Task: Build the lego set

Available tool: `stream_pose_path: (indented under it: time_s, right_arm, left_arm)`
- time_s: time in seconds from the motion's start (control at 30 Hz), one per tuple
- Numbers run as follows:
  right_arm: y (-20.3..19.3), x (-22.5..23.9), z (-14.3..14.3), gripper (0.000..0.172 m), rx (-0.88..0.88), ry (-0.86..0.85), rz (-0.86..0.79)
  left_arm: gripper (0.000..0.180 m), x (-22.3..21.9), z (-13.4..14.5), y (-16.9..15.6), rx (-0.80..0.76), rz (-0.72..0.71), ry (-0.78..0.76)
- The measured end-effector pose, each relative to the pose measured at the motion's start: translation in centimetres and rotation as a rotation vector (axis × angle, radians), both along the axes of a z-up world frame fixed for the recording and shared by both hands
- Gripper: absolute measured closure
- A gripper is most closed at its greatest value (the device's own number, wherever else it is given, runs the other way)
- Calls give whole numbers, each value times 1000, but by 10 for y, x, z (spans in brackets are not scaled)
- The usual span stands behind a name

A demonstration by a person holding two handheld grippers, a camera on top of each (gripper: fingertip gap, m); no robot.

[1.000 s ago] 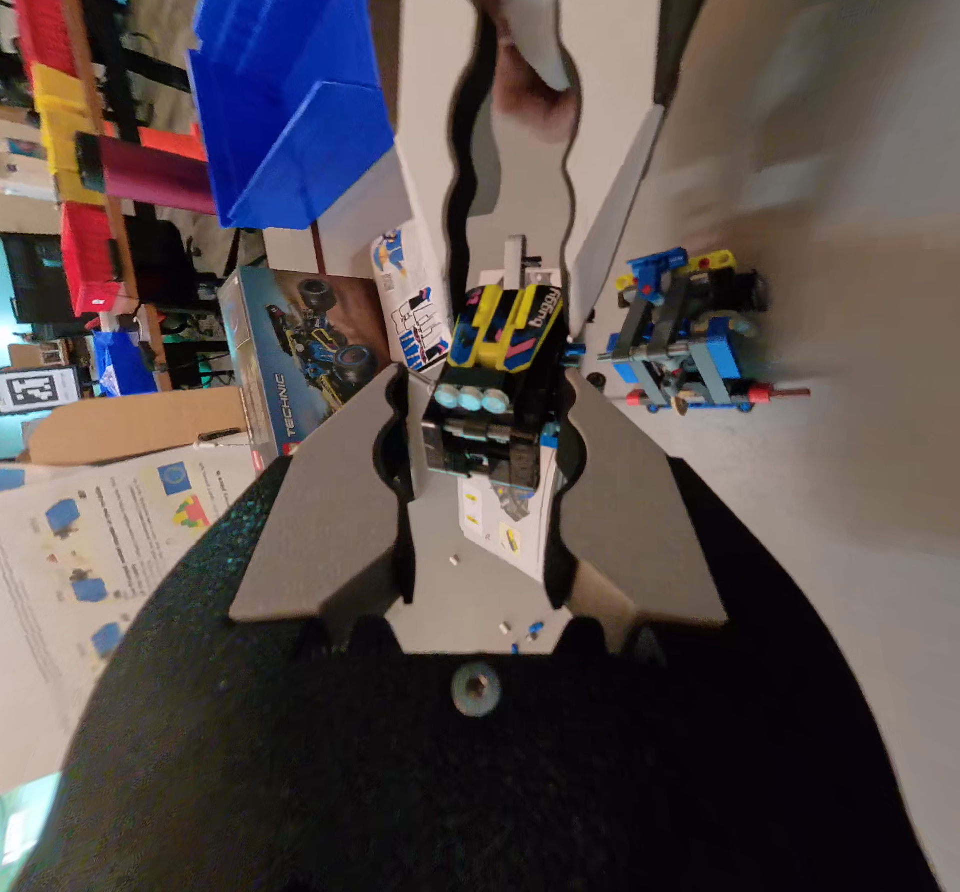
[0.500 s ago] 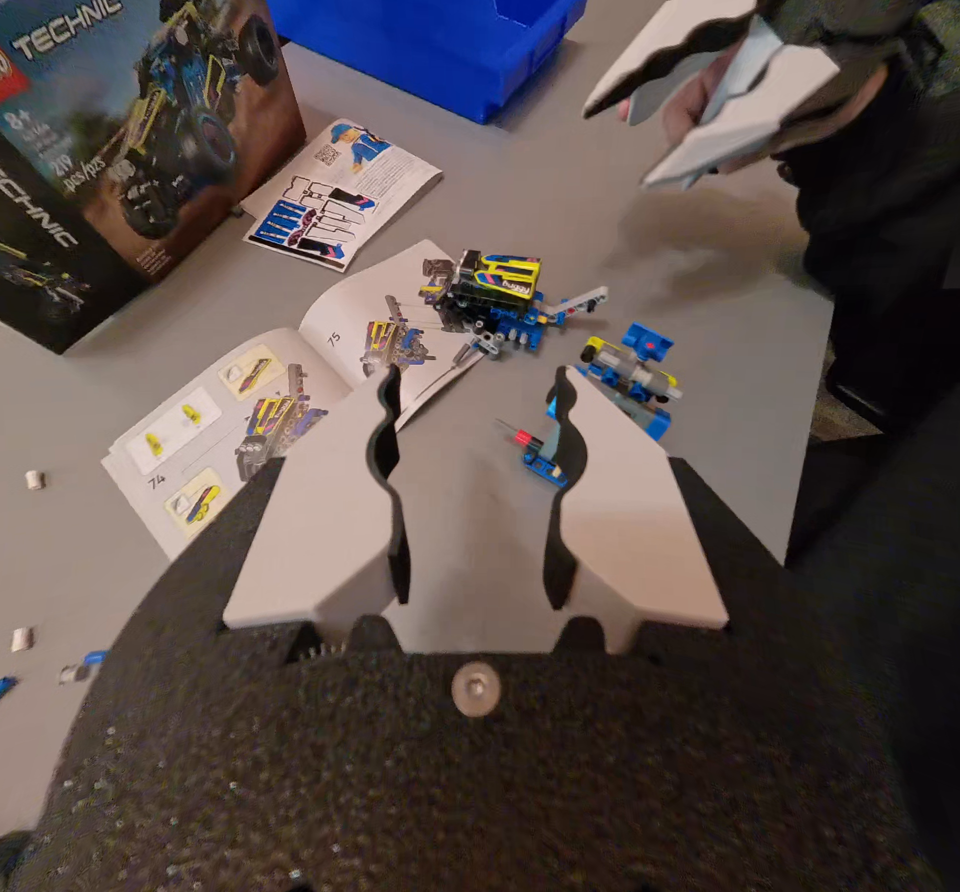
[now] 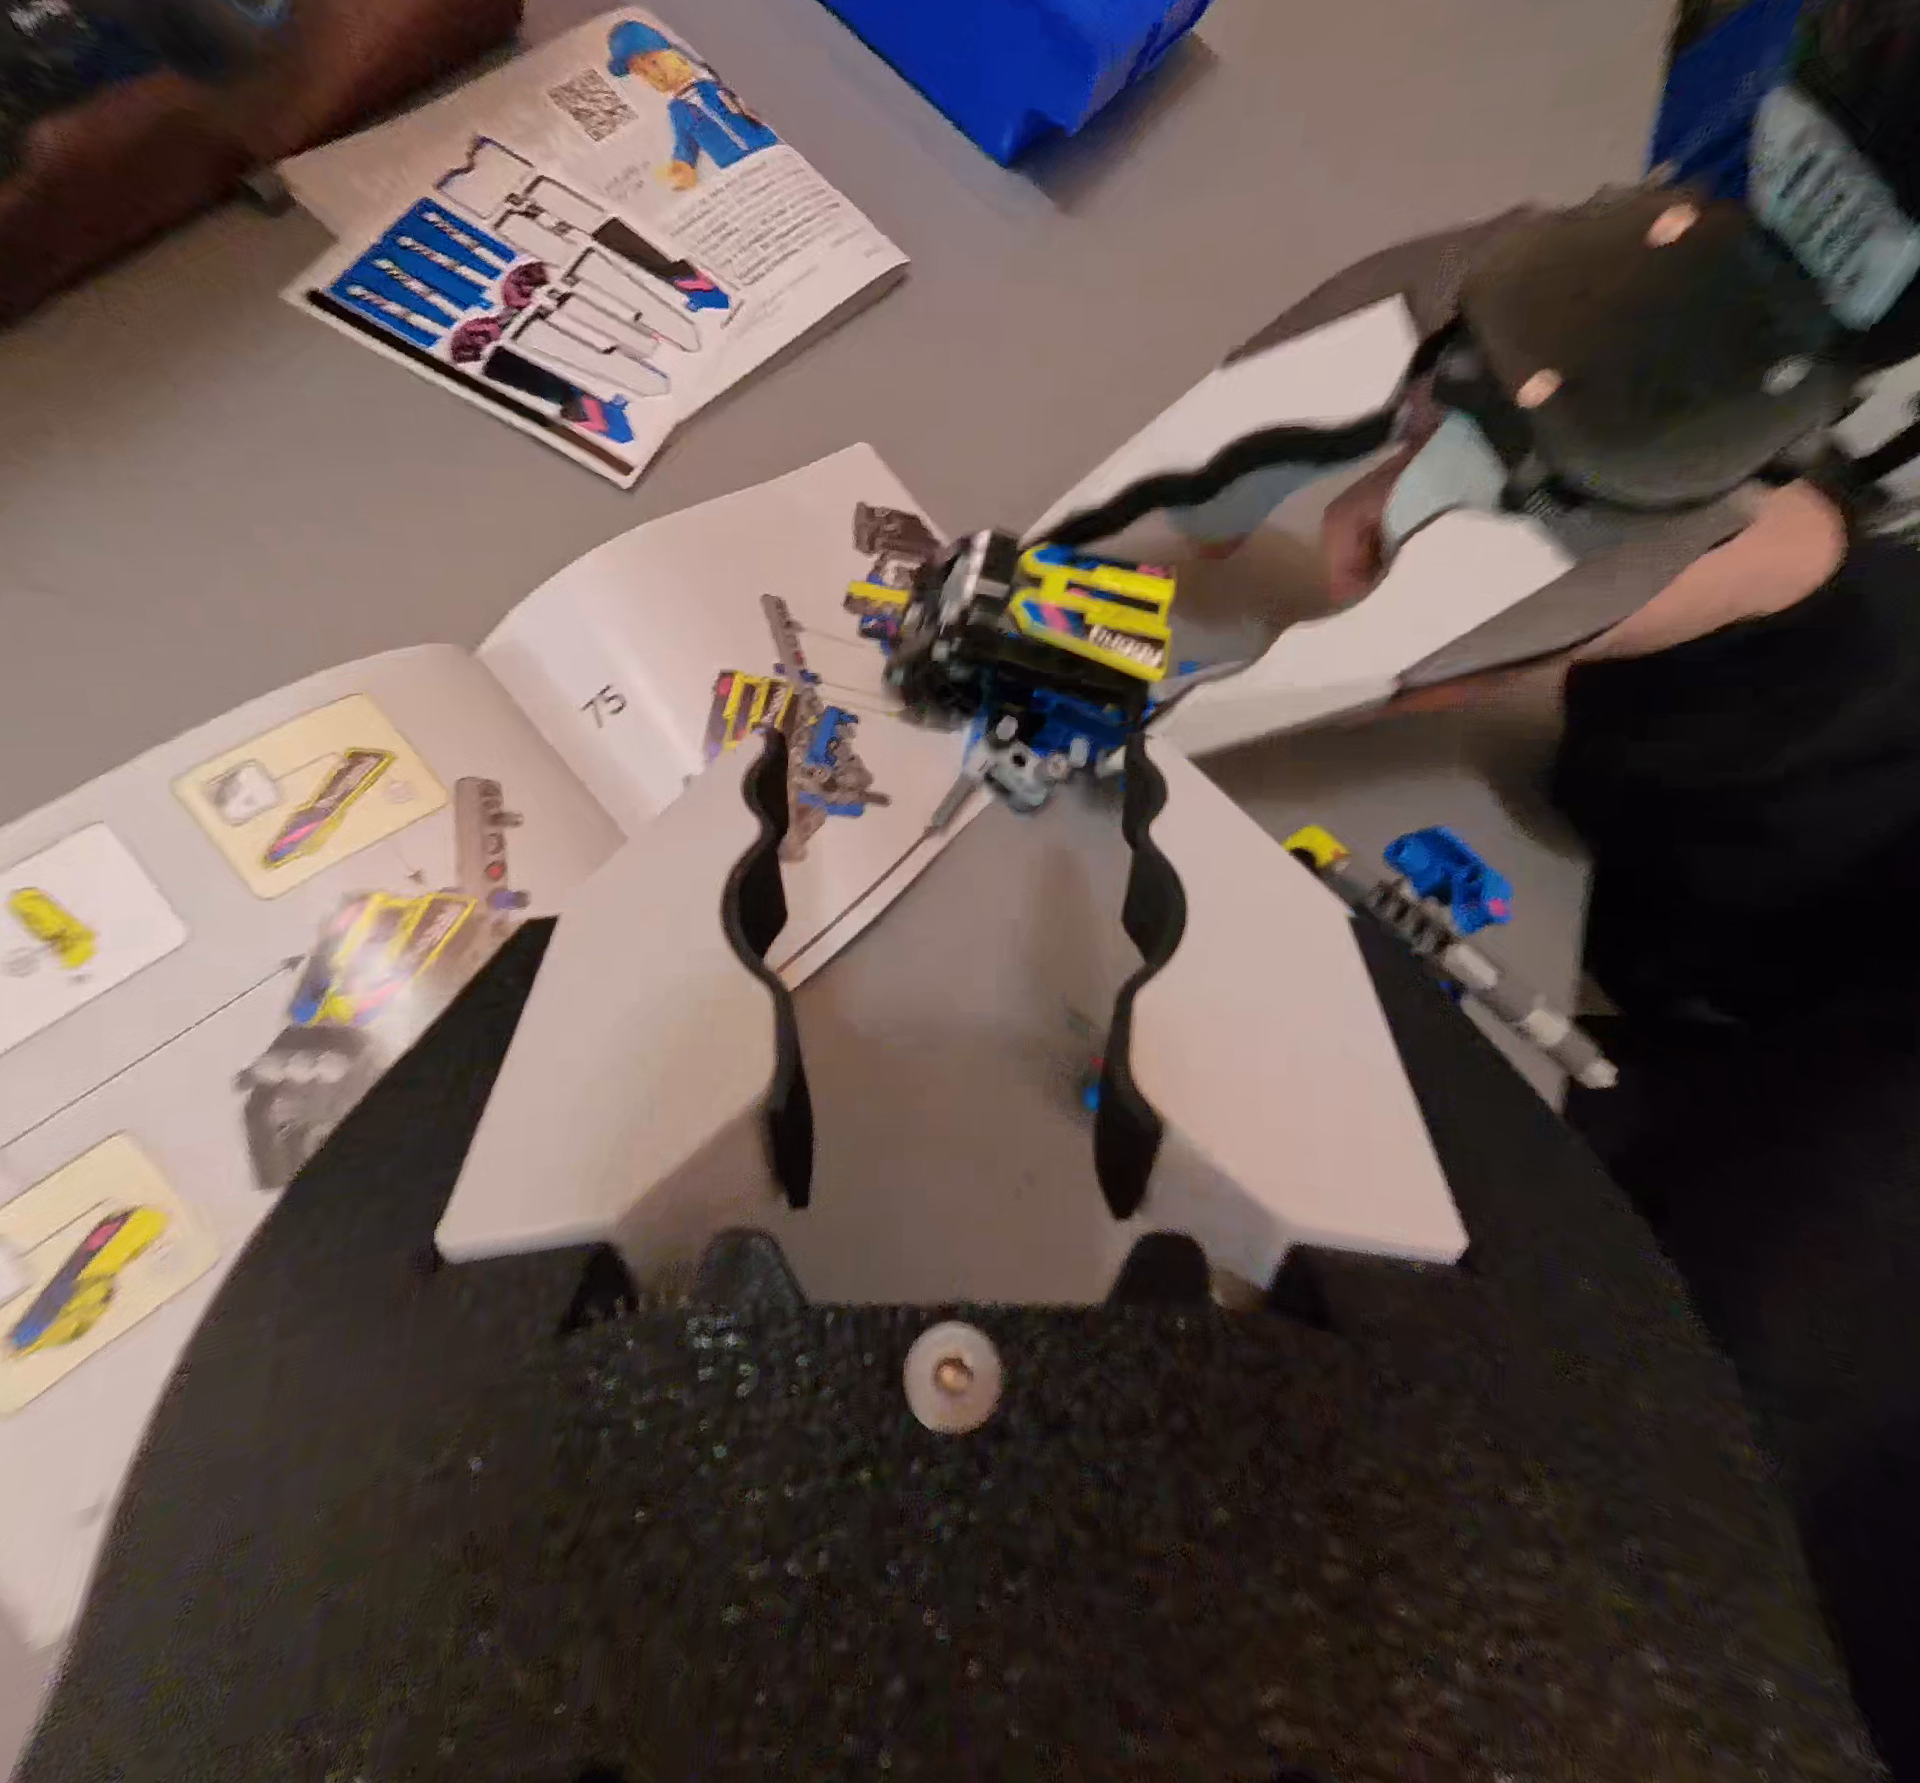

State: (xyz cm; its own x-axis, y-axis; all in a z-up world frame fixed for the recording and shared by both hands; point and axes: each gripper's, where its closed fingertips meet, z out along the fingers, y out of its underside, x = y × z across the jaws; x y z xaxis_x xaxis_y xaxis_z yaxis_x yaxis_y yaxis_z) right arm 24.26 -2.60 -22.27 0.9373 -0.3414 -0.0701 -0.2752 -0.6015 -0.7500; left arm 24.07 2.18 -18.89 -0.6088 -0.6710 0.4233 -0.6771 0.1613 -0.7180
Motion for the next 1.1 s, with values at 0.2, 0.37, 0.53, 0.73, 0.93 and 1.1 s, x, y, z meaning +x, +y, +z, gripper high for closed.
stream_pose_path:
  time_s: [0.2,0.37,0.53,0.73,0.93,1.1]
  right_arm:
    - [1,-9,5,123,-8,-367,207]
    - [7,-22,51,125,165,-785,298]
    - [16,-35,74,125,189,-973,404]
    - [23,-39,96,125,294,-924,415]
    - [27,-37,108,127,367,-854,405]
    - [38,-44,106,113,378,-844,418]
  left_arm:
    - [113,-5,4,-13,-165,-123,227]
    - [106,-14,15,-28,-372,-232,425]
    - [112,-36,44,-46,-400,-415,372]
    - [129,-35,56,-41,-368,-328,355]
    - [129,-36,67,-27,-346,-120,366]
    - [130,-27,62,-11,-196,37,232]
